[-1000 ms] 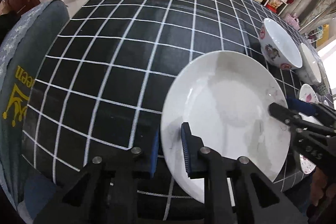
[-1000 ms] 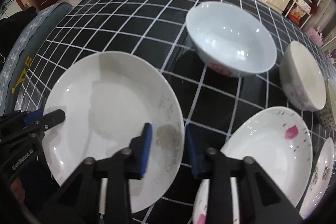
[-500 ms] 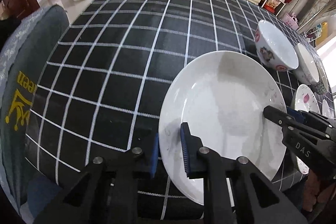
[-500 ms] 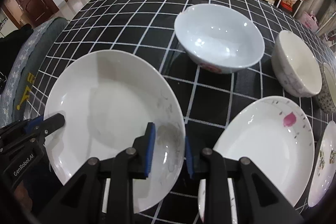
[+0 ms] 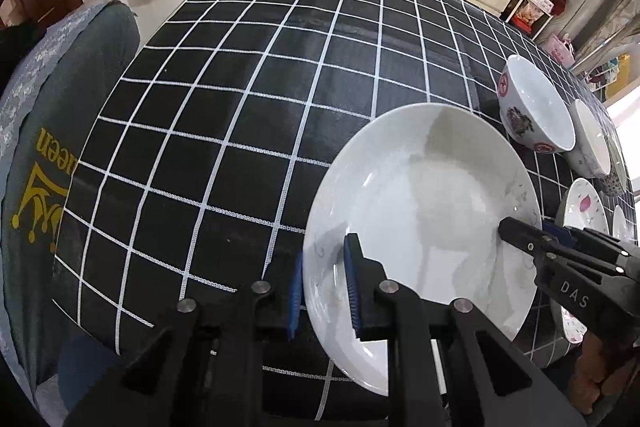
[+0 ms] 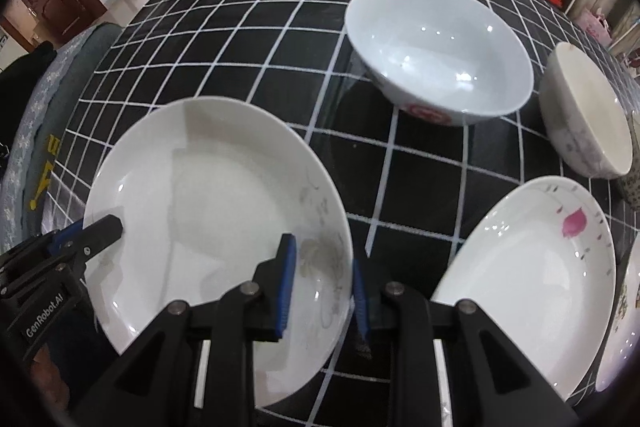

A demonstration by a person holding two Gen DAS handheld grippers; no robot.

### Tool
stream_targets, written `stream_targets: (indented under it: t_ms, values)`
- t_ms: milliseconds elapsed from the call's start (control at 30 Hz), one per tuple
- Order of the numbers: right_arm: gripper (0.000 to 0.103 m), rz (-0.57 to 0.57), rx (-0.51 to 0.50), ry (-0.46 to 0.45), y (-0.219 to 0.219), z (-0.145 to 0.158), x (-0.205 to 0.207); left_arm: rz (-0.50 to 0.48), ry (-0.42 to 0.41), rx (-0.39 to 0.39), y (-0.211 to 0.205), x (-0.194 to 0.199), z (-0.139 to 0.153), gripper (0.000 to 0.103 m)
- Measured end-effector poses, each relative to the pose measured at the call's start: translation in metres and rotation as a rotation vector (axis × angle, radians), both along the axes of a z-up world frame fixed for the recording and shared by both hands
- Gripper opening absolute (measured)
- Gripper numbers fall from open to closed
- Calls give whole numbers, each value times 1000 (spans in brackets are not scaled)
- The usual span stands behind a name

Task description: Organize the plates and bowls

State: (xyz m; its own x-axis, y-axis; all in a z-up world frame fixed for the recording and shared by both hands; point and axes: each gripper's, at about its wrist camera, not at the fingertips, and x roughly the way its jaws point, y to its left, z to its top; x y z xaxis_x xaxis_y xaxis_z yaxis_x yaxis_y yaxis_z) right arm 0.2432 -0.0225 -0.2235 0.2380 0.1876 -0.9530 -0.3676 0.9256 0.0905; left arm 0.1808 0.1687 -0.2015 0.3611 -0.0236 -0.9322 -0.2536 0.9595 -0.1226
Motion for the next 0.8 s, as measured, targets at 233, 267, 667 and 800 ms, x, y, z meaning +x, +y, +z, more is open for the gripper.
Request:
stream_targets:
  t_ms: [233,267,667,800]
  values:
    - [31,9,22,-50,-9,17,-10,30,-3,-24,3,-3,-7,16]
    - [31,9,25,-59,-11,21,-12,33,-23,-16,4,-5,-4,16]
    - [31,-116,106,-107,-92,59,-40,-18,-171,20,-34,-25,57,16]
    - [31,-166,90,-131,-125,60,-47,-77,-178,3,-72,-22,65,16]
